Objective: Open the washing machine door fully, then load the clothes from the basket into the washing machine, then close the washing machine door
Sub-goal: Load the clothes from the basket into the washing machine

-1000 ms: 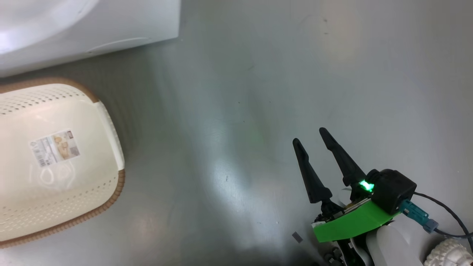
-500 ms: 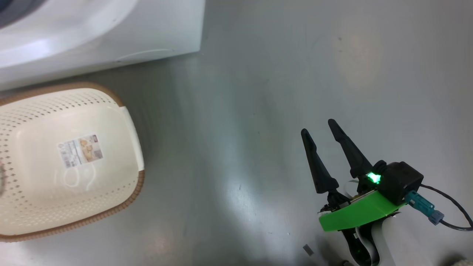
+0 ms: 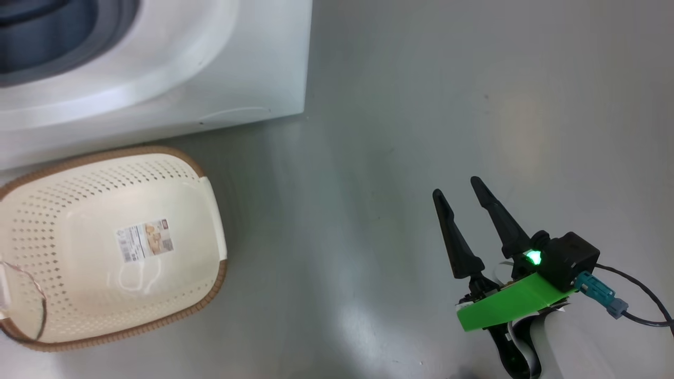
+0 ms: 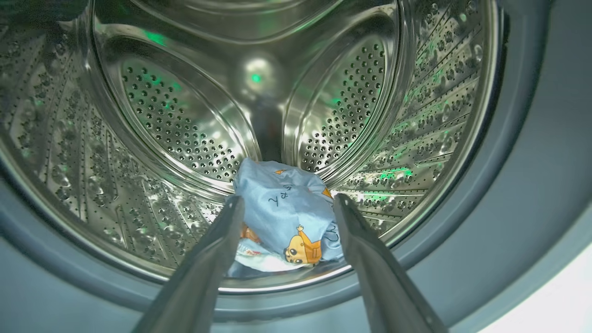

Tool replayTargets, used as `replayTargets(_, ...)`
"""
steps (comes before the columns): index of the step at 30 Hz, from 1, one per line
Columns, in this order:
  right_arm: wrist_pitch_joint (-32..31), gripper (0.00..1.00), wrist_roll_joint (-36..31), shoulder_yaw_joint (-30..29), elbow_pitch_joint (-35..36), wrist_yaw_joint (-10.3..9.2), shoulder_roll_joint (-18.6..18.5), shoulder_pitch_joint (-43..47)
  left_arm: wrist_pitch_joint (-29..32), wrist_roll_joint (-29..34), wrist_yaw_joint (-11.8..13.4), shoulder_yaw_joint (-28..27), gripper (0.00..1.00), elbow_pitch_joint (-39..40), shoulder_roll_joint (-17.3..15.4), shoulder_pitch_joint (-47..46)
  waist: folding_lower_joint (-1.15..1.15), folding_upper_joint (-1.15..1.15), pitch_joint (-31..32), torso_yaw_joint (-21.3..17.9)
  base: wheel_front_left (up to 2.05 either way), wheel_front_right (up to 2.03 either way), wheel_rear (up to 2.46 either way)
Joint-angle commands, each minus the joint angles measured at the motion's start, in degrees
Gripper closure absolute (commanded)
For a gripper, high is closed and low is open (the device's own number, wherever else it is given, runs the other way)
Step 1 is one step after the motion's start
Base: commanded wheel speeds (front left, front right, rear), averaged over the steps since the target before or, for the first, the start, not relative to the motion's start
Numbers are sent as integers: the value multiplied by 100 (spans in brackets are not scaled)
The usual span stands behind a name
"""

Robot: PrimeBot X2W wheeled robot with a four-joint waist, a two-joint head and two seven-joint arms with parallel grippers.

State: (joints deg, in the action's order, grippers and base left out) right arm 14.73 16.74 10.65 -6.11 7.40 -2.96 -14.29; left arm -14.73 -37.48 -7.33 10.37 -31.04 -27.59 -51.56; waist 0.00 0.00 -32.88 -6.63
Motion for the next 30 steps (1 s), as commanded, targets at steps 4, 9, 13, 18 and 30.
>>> replayTargets(4,27,0,-58,86,38,9,8,152,-27,240,-15,-462,0,428,-76,653,0,0,423,69,0,0,0)
replayTargets(9,27,0,-58,52,-39,9,8,235,-27,473,-15,-714,0,730,157,1271,0,0,757,74,0,0,0)
replayTargets(13,27,0,-58,22,-104,9,8,289,-27,684,-15,-1067,0,1099,385,1809,0,0,1020,72,0,0,0)
replayTargets(18,27,0,-33,-24,-176,9,8,396,-27,1000,-15,-1483,0,1558,737,2539,0,0,1373,89,0,0,0)
replayTargets(30,27,0,-68,-135,-316,9,8,602,-27,1794,-15,-1932,0,2305,1343,3774,0,0,2022,161,0,0,0)
